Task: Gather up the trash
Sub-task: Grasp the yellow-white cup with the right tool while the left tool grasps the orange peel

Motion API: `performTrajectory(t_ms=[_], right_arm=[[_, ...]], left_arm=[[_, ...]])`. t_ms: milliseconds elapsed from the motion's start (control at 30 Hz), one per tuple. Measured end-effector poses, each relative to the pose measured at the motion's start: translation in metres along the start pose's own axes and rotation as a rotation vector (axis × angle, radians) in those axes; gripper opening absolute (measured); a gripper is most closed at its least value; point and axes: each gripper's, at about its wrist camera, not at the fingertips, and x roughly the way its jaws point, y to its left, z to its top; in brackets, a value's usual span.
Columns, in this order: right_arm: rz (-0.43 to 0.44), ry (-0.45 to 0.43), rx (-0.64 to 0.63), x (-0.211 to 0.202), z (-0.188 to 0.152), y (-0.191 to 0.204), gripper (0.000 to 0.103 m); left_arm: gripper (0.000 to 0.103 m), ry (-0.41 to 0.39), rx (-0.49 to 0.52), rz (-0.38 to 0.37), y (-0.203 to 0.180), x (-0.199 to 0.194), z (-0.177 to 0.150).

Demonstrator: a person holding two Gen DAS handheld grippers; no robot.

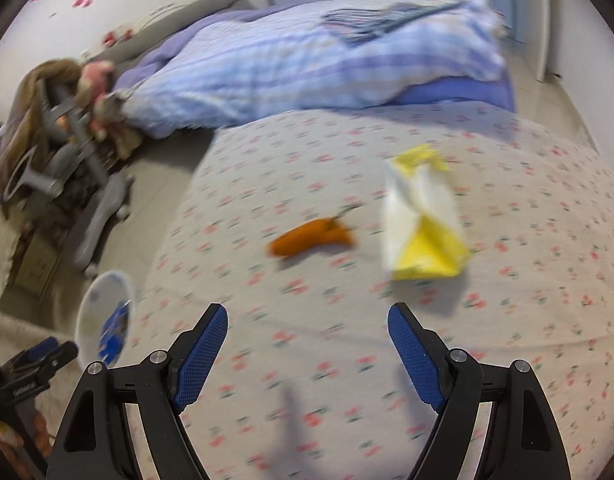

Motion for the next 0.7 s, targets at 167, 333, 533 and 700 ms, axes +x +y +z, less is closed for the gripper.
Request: performTrajectory(t_ms=[167,333,533,700], right_arm=[[-0.036,-0.002,0.065,0.011,0.013,-0.033,0.084],[-0.031,-0.007,0.147,0.021,0.021,-0.062,0.084],[0.022,-0.006,0.287,0.033,0.025,-0.098,0.083],[0.050,0.016,0.293,0.040,0.027,-0.111,0.048]], left_arm=[[0.098,-0.002,0.041,-0.020,-0.036,0.020,0.021],[0.098,0.008,0.087,-0.060,-0.069,0.036,0.032],[0.098,0.040,0.139,-0.111,-0.114,0.049,0.049],[0.098,0.014,0.215,-0.155,-0.155,0.051,0.063]])
